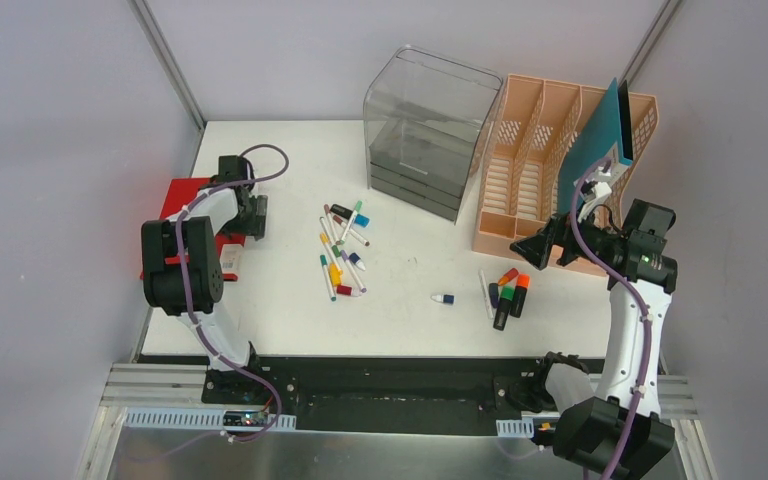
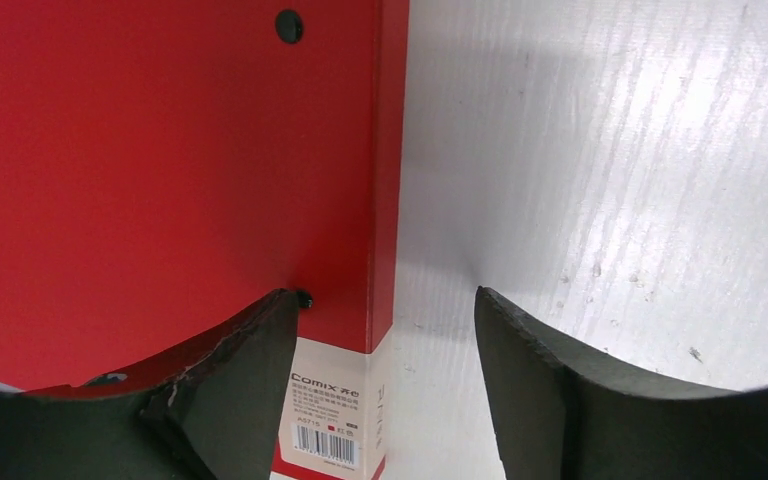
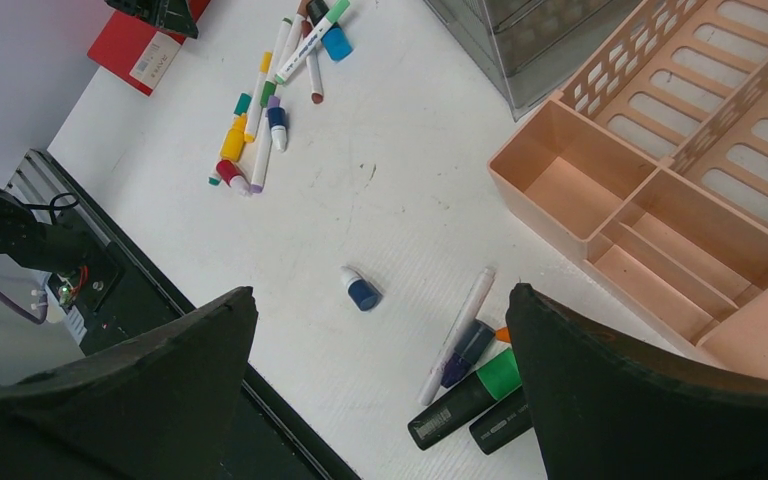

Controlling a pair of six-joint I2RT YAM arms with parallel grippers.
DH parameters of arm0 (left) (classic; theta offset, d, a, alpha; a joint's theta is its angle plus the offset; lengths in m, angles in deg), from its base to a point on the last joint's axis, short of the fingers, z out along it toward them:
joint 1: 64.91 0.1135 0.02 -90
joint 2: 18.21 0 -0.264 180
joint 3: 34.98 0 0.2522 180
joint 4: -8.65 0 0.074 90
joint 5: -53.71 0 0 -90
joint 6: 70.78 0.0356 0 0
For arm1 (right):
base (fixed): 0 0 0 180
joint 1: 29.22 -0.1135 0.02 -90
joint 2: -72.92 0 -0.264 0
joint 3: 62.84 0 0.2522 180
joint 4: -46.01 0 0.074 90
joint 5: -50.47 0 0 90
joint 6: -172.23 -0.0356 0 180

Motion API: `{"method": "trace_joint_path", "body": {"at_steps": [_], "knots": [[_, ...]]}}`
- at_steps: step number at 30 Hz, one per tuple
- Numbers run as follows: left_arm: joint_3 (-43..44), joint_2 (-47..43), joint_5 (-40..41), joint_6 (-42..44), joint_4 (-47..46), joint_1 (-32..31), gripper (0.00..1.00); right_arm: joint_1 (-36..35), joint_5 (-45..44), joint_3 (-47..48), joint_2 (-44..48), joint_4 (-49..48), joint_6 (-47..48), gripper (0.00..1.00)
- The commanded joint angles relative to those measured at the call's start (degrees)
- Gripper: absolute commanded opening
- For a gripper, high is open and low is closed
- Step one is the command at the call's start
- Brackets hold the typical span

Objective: Organize the desk
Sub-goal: Pick up the folder from the corner of the board.

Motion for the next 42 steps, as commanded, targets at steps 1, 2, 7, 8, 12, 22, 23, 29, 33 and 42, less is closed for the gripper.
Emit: {"method": "trace_joint_path", "body": {"at_steps": [1,2,7,8,12,22,23,29,33,42], "knots": [[2.4,2.1,-1.8,0.2,0.7,1.1,0.62,-0.5,-0.5,2.3,-0.3,-0.3,1.5,0.99],[2.5,2.2,-2.1,0.1,0.8,1.1,0.6,-0.6,-0.5,2.3,-0.3,-0.3,1.5,0.99],[2.7,2.2,-5.0,-0.3,2.1,1.1,0.46,-0.7,-0.7,2.4,-0.3,-0.3,1.6,0.99],[2.7,2.1,-5.7,-0.3,2.3,1.0,0.46,-0.6,-0.7,2.4,-0.2,-0.3,1.6,0.99],[3.1,1.7,-10.1,-1.0,3.6,0.4,0.43,-0.7,-0.8,2.5,-0.3,-0.3,1.6,0.99],[6.9,4.2,-12.5,-3.8,8.9,-7.0,0.39,-0.7,-0.9,2.5,-0.2,-0.2,1.6,0.99],[7.4,4.4,-13.1,-4.4,9.3,-7.8,0.39,-0.7,-0.9,2.5,-0.2,-0.2,1.7,0.99],[7.7,0.5,-16.3,-10.7,8.8,-9.3,0.4,-0.7,-1.0,2.4,-0.4,-0.2,1.8,0.99],[3.7,-10.2,-17.6,-16.2,4.4,-9.2,0.5,-0.7,-0.9,2.4,-0.4,-0.2,1.8,0.99],[-16.2,-37.7,-19.7,-34.7,-2.8,-9.0,0.83,-0.7,-0.7,2.4,-0.2,-0.1,2.0,0.99]]}}
